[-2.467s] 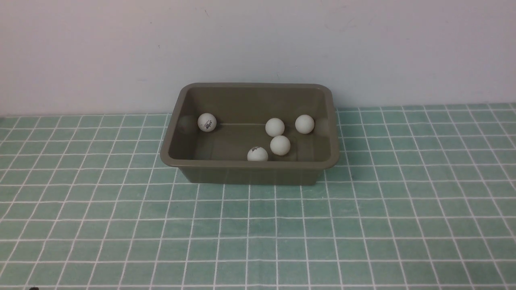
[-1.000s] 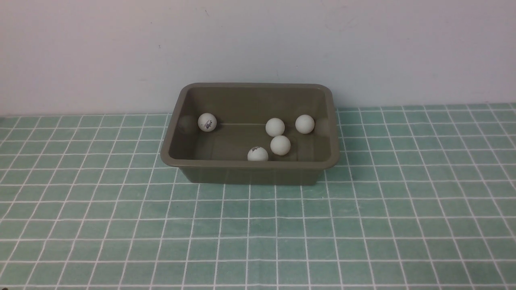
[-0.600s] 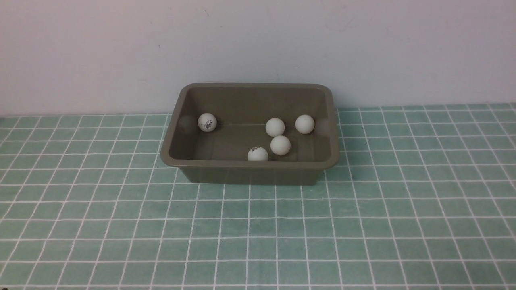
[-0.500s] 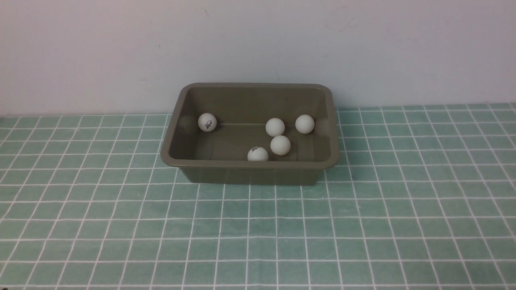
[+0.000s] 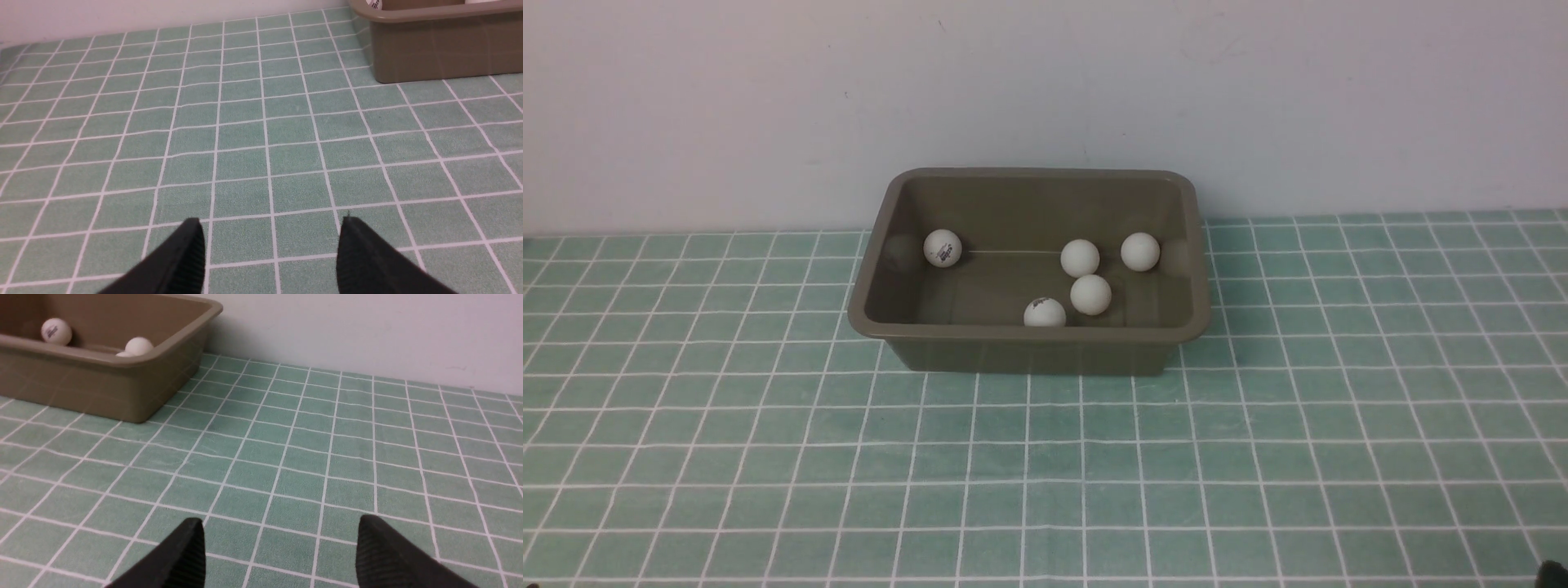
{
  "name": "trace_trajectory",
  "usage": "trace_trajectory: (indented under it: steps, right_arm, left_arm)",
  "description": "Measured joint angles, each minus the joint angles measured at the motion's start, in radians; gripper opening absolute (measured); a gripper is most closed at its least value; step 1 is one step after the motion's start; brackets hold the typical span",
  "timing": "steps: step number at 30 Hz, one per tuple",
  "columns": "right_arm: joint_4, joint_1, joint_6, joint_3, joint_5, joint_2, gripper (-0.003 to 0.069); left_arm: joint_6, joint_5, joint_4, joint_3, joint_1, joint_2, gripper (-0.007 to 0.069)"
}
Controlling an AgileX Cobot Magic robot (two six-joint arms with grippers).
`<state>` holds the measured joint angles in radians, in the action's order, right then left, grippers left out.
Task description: Put the table tennis balls in the box on the green coffee tablecloth.
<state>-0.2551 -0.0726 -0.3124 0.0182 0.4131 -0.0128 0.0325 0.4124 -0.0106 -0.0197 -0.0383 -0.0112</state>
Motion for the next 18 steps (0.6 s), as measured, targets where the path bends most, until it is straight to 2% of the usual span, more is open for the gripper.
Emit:
trace_trajectory:
  steps: [18]
  right_arm:
    - [-0.014,0.002,0.003,0.0,0.0,0.0,0.0451]
  left_arm:
    - [0.0,0.0,0.0,0.0,0.0,0.0,0.0395]
